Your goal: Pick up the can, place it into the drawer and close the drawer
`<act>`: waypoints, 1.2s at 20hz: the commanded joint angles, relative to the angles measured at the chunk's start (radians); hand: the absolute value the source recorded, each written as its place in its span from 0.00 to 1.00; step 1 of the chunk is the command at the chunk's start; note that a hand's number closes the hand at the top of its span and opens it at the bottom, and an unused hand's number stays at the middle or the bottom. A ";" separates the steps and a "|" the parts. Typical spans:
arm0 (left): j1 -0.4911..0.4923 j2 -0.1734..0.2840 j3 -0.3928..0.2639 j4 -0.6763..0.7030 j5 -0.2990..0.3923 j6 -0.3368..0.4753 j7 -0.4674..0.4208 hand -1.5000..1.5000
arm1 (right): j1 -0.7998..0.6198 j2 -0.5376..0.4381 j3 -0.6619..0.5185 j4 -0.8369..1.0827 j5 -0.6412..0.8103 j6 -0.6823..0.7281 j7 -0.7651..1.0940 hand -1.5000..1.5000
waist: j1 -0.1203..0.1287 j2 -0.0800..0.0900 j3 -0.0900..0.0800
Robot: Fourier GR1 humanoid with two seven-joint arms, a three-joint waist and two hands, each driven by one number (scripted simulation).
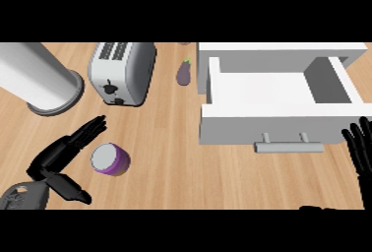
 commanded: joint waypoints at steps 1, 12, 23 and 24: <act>-0.056 0.045 -0.014 0.172 -0.060 -0.042 -0.179 0.00 | -0.001 -0.039 -0.068 0.040 -0.055 0.039 -0.032 0.00 | -0.004 0.001 0.000; -0.125 0.026 -0.065 0.397 -0.103 0.065 -0.281 0.00 | -0.002 0.018 0.025 -0.017 0.032 -0.004 0.004 0.00 | -0.006 0.002 -0.001; -0.191 0.066 -0.093 0.530 -0.114 0.072 -0.378 0.00 | 0.055 -0.006 -0.045 -0.072 -0.074 0.049 0.015 0.00 | -0.011 0.002 -0.001; -0.160 0.027 -0.111 0.449 -0.097 0.072 -0.295 0.00 | -0.012 0.025 0.009 -0.099 -0.002 -0.025 0.090 0.00 | 0.001 0.000 0.000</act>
